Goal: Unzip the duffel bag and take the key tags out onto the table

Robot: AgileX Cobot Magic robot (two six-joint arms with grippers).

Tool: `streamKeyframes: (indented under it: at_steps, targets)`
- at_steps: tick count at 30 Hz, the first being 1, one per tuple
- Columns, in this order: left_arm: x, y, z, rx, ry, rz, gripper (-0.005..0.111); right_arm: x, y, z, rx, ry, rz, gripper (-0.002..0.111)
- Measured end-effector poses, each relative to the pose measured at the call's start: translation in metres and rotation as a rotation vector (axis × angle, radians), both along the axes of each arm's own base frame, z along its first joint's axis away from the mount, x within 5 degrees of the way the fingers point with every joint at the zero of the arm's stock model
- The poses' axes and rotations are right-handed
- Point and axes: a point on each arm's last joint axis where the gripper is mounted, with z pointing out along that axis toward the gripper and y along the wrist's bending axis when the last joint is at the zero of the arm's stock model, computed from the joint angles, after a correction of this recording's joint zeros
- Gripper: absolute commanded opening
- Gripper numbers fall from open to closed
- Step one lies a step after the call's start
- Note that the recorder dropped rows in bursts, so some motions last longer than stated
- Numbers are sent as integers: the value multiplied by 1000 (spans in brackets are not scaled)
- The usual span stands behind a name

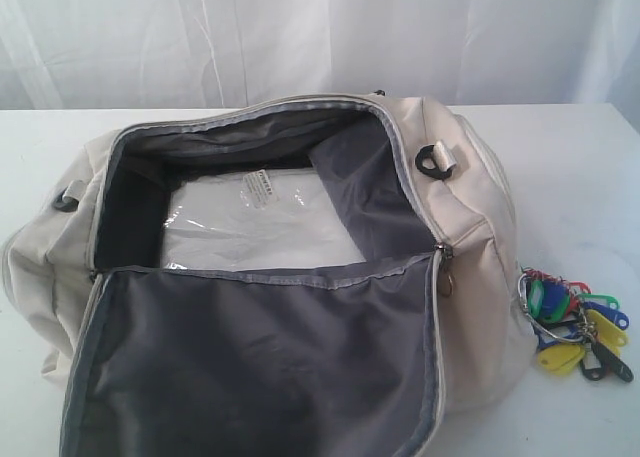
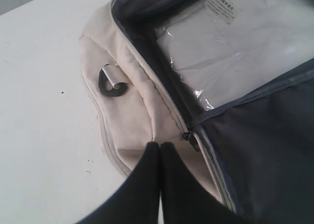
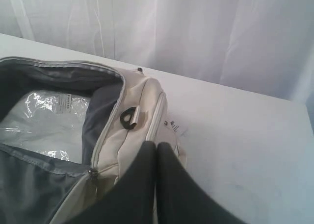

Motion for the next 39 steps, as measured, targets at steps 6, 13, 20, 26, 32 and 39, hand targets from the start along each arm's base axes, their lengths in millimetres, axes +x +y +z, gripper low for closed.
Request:
streamKeyframes:
  at_steps: [6, 13, 20, 26, 32, 39]
  targets:
    - [-5, 10, 6, -27, -37, 39, 0, 0, 0, 0, 1, 0, 0, 0]
    - [-28, 51, 24, -81, -172, 279, 0, 0, 0, 0, -2, -2, 1, 0]
    - [-83, 78, 42, -132, -397, 484, 0, -1, -1, 0, 16, 4, -5, 0]
    - [-131, 82, 47, -172, -576, 532, 0, -1, -1, 0, 25, 8, -8, 0]
    - [-172, 82, 40, -215, -727, 527, 0, -1, -1, 0, 27, 9, -9, 0]
    - [-165, 83, 18, -158, -702, 574, 0, -3, -1, 0, 37, 9, -5, 0]
